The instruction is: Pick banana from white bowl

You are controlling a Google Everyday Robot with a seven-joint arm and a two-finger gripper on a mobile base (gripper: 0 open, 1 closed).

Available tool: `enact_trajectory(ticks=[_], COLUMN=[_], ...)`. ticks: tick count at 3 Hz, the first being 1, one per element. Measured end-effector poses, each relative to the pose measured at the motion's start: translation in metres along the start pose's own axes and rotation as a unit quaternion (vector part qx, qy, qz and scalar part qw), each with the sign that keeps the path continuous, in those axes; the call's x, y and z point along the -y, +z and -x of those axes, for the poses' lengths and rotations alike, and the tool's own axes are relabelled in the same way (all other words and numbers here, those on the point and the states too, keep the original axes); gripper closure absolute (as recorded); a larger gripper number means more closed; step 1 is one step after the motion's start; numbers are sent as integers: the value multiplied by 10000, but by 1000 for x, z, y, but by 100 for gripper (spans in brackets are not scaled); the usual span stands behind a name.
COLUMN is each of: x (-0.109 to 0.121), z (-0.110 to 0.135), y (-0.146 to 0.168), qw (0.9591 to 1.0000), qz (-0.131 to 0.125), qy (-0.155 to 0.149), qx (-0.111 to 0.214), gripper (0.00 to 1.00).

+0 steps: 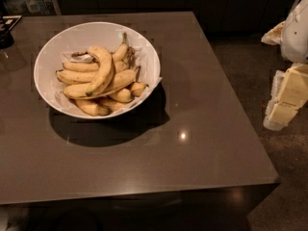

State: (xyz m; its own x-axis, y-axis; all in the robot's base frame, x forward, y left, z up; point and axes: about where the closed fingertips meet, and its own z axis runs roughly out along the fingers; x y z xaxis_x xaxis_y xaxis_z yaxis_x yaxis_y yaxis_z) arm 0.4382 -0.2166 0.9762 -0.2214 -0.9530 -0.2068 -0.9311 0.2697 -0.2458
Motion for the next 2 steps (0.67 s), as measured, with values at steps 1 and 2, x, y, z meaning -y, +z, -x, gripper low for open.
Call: enact_trajectory(ticks=[1,2], x=[0,-5], z=[0,9], y=[0,-2], qw=[10000,9997], qz=[0,-185], qy=[0,47], qx=[0,-181], gripper=[0,0])
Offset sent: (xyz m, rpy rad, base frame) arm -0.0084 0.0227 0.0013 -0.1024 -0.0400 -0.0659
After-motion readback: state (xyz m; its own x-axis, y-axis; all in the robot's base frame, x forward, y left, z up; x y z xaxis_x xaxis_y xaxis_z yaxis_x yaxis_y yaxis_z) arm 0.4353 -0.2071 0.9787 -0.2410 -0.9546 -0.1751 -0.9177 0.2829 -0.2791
